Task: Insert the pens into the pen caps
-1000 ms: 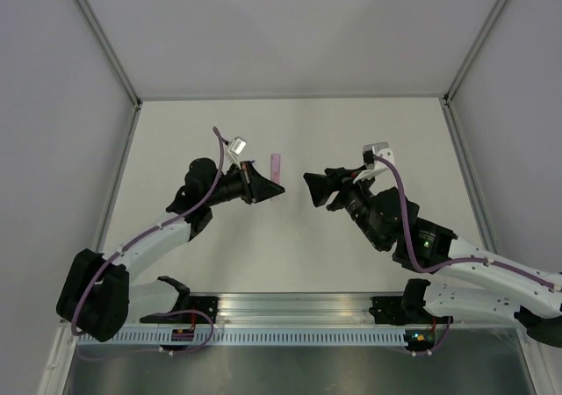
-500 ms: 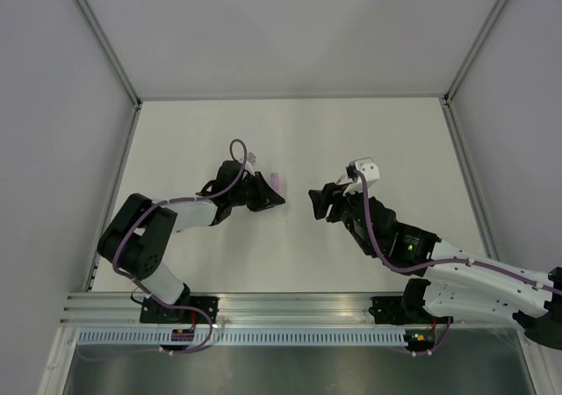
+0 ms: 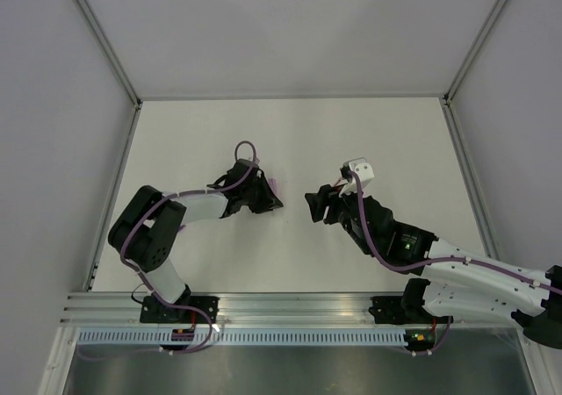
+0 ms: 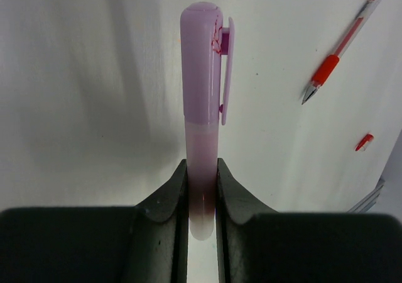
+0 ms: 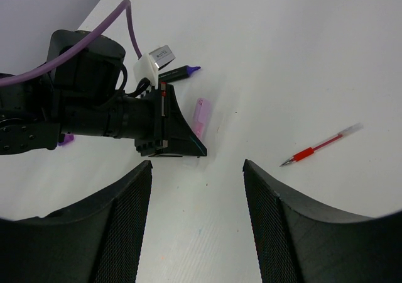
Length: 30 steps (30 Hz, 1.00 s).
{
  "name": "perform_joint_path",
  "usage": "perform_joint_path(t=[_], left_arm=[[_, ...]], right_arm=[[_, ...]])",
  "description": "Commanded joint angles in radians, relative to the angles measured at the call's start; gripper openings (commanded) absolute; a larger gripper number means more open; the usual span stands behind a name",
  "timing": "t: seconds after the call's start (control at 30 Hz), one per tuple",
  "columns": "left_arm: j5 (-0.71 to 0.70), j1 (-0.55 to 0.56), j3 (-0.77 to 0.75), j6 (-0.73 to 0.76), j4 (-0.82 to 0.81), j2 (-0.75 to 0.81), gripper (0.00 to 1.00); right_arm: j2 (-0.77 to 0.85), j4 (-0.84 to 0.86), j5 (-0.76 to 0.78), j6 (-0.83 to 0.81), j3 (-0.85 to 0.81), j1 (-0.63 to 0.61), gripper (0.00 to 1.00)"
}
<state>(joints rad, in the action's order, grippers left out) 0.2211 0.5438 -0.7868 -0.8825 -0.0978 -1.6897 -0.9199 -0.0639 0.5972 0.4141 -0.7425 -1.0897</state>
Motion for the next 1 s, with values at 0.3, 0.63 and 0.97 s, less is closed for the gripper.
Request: perform_joint_path(t=[0.3,0.63,0.97], left_arm=[[-0.100,0.025,-0.083,0.066,0.150,-0.051,0.23],[-0.149,0.035,-0.078,0.083,0.233,0.037,0.42],[-0.160,0.035,-0.058,0.145,0.325,0.235,0.51]], right_arm=[[0.004,-0.005,-0.022,-0.031,-0.008,0.005,0.66],[-0.008,0.013,-0.059,-0.064,-0.001,0.016,0.70],[-0.057,-0.081,-0.206,-0.184,-0.079,0.077,0.70]])
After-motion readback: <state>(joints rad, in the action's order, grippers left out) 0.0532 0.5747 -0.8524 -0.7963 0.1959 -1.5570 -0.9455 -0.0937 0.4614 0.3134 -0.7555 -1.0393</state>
